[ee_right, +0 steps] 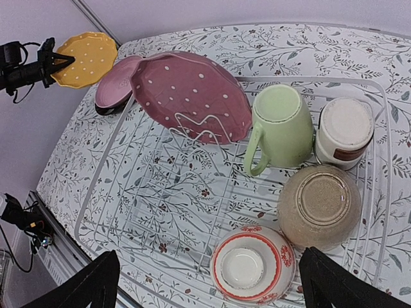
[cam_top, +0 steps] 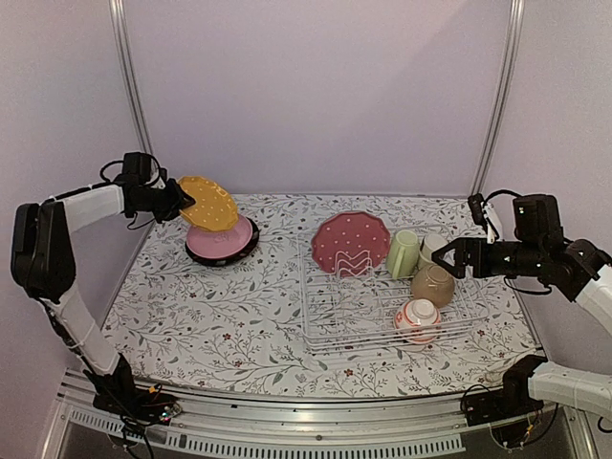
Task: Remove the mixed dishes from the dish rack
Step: Place the plate on the plate.
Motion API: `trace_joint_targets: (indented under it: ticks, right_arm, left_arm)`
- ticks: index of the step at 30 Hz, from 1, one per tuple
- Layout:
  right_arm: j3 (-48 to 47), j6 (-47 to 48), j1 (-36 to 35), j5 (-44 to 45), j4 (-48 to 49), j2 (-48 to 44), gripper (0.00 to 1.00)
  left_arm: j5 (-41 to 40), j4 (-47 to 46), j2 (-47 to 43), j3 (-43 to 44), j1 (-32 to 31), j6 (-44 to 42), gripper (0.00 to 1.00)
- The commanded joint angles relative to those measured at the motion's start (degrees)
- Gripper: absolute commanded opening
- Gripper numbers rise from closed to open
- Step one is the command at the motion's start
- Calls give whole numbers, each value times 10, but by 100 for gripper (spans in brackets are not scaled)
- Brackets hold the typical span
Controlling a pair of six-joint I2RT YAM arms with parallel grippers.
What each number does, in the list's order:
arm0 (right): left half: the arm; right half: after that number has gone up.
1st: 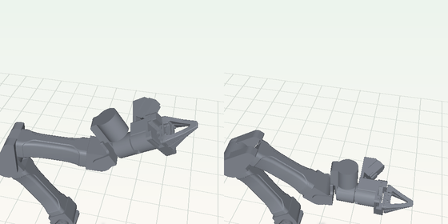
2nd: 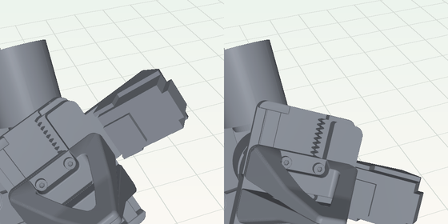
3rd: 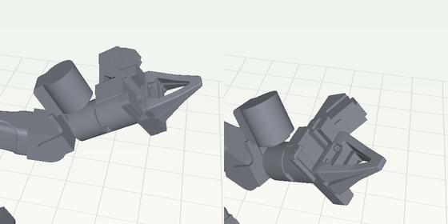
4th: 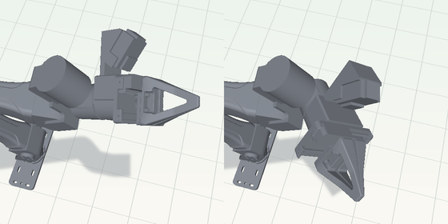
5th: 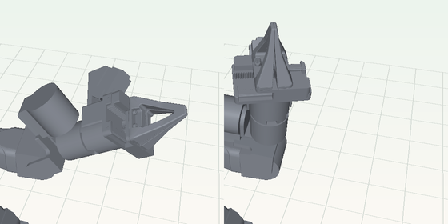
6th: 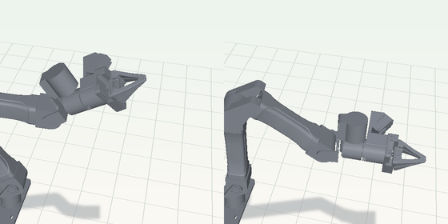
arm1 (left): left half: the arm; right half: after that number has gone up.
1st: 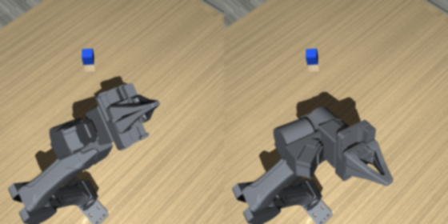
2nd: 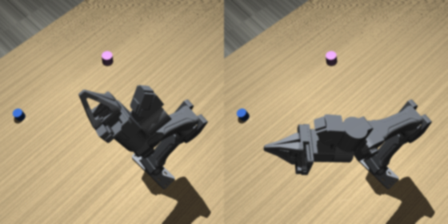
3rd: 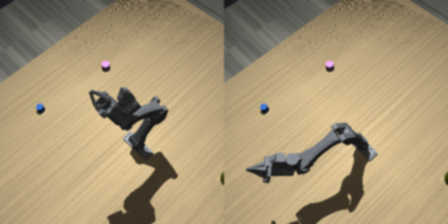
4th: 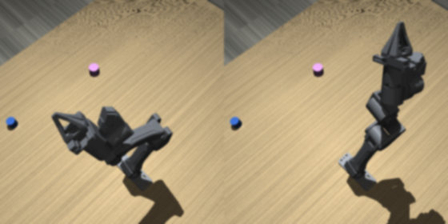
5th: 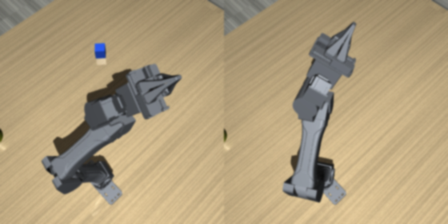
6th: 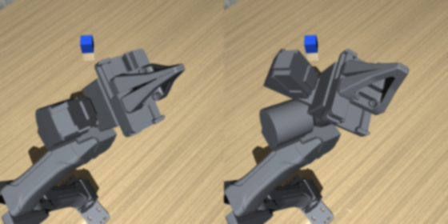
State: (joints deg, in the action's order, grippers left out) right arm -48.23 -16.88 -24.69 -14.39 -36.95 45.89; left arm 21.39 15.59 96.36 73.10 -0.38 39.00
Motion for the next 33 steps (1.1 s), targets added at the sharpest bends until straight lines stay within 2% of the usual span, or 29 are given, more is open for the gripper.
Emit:
trace_joint_targets:
  ticks: [1, 16, 26, 33]
  right_arm:
    - [1, -4, 2, -12, 5, 4, 99]
    - [2, -10, 2, -21, 14, 13, 99]
    - [1, -9, 2, -23, 17, 15, 99]
    - [-2, -9, 2, -25, 20, 17, 99]
  left_arm:
    - [53, -106, 22, 4, 15, 43, 0]
    - [99, -168, 104, -5, 16, 90, 4]
    - [112, -176, 135, -3, 15, 99, 11]
    - [106, -158, 141, 4, 13, 90, 23]
